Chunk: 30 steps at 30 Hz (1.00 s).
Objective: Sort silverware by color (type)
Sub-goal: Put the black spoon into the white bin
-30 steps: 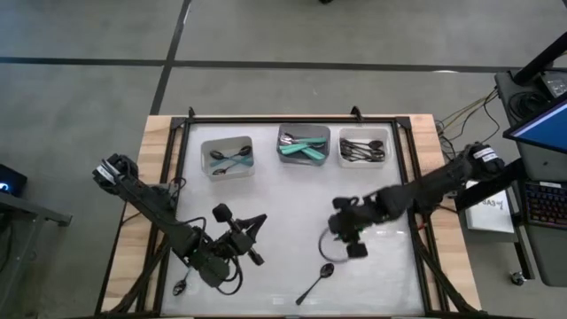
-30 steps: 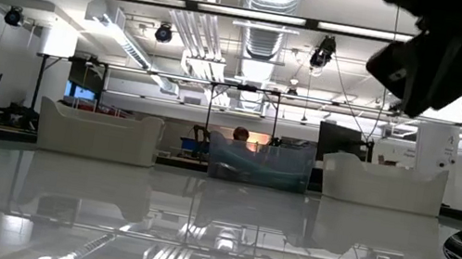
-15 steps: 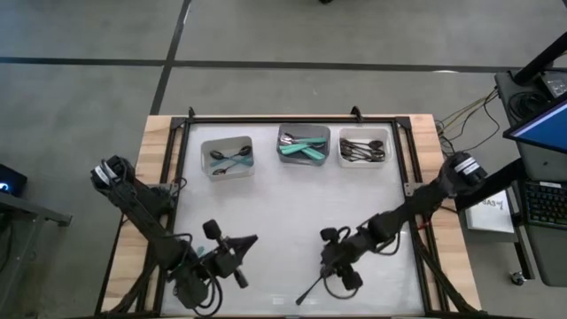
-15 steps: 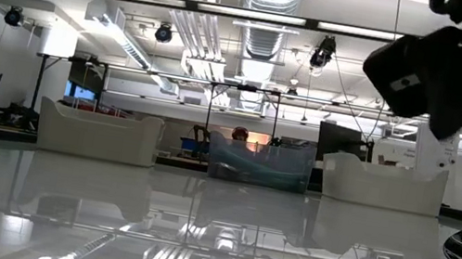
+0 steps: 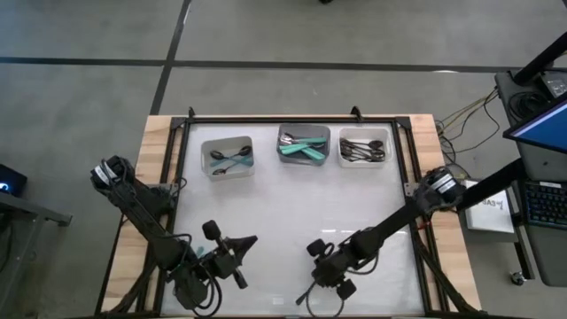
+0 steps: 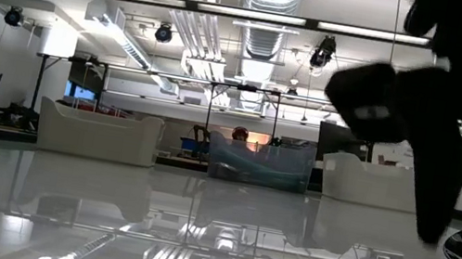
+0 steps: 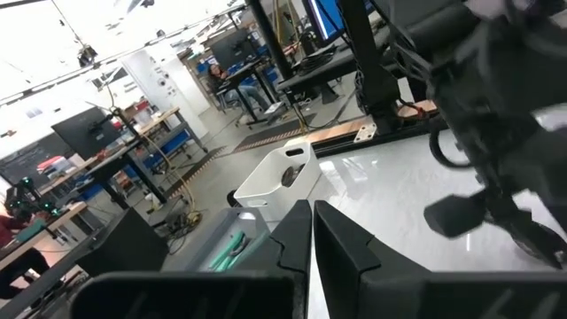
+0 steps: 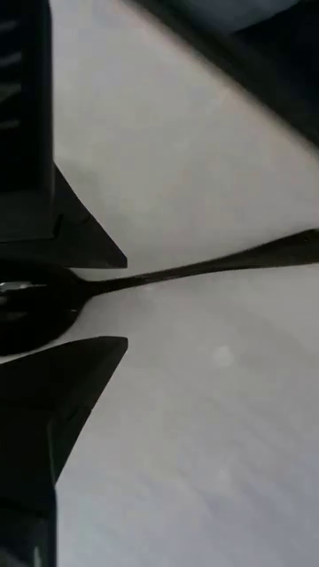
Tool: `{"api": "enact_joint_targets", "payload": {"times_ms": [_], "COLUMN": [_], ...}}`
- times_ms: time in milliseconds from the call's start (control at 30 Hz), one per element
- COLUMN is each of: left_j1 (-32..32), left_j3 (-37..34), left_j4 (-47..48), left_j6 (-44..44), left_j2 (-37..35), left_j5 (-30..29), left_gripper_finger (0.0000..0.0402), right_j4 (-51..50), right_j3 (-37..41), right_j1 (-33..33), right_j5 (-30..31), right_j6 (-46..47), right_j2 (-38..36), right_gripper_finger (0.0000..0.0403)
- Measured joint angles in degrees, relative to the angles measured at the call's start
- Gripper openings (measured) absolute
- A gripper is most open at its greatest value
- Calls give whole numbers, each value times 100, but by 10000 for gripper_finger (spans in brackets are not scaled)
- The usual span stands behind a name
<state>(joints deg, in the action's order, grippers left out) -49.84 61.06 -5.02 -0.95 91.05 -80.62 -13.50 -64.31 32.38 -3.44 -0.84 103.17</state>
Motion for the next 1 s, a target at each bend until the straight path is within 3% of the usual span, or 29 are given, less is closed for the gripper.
{"api": "enact_joint_targets", "payload": {"times_ms": [333,467,700,1000], "left_j1": [0,0,0,0], "left_j3": [7,7,7,7], "left_j4": [-2,-1,-2,-2], "left_j6": [0,-1,-2,-2], "left_j2": [0,-1,0,0], "left_j5": [4,2,4,4], "left_gripper_finger": [0,0,0,0], "right_j4": [-251,-304,-563,-1139], "right_j3": [-619,-669,-678,-666], "right_j1": [0,0,-2,-61], "right_j5": [46,46,48,47], "right_j6": [181,231,232,237], "right_j2": [832,899,874,648], "right_gripper_finger": [125,98,16,10]}}
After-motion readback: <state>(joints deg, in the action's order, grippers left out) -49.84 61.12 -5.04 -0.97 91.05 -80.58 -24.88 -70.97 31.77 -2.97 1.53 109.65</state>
